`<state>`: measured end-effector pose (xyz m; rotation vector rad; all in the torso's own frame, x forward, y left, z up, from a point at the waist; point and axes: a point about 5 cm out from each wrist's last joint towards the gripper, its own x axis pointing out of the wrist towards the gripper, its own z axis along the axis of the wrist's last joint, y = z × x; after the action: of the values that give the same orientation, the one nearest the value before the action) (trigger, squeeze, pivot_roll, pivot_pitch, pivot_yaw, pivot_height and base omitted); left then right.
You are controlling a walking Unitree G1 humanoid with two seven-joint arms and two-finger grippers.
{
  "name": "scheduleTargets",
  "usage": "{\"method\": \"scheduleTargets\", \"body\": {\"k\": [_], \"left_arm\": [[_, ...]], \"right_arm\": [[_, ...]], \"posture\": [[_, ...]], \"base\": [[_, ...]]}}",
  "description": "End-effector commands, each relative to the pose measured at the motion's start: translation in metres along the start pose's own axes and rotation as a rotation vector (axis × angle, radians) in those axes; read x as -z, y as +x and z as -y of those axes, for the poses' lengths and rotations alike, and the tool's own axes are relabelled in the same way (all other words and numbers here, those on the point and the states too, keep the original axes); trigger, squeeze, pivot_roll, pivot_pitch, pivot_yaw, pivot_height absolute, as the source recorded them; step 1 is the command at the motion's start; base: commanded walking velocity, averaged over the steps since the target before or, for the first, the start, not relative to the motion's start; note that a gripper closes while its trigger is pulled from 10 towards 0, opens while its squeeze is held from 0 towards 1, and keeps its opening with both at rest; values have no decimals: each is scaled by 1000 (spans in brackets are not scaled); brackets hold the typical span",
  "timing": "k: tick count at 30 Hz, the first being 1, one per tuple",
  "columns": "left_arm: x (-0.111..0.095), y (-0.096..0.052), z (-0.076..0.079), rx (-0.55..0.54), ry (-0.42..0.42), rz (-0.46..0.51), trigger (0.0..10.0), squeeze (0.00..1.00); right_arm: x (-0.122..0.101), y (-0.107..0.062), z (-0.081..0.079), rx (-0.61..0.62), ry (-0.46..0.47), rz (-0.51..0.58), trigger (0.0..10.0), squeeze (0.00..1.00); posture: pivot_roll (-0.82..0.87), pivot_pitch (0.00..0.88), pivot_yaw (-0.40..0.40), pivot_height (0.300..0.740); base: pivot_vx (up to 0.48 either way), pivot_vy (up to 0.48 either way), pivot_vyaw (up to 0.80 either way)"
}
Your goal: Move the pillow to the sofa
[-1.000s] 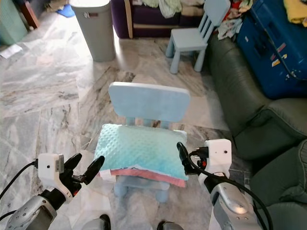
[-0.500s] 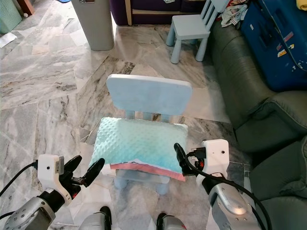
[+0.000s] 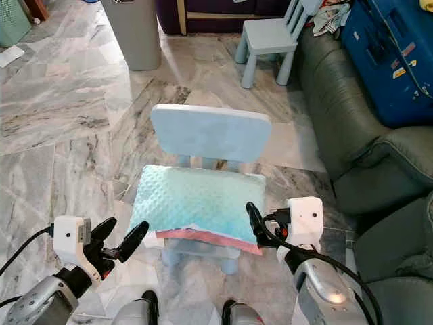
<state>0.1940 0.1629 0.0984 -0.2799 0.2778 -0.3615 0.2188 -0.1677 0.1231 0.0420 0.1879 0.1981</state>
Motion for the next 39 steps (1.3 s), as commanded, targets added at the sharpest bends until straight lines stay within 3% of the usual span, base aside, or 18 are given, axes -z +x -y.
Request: {"method": "scheduleTargets", "body": {"k": [1, 23, 39], "left_arm": [[0, -4, 0, -12, 7, -9, 10000, 0], [0, -2, 0, -16, 4, -8, 10000, 0], [3, -3, -9, -73, 41, -17, 10000, 0]], "right_arm": [[-1, -2, -3, -9, -2, 0, 10000, 0], [-3, 1, -3, -11, -5, 5, 10000, 0], [-3, 5, -4, -22, -15, 8, 10000, 0]], "posture": [[46, 287, -1, 715], [44, 286, -3, 595], [48, 283, -5, 510]], "base": [[0, 0, 0], [0, 0, 0], [0, 0, 0]]}}
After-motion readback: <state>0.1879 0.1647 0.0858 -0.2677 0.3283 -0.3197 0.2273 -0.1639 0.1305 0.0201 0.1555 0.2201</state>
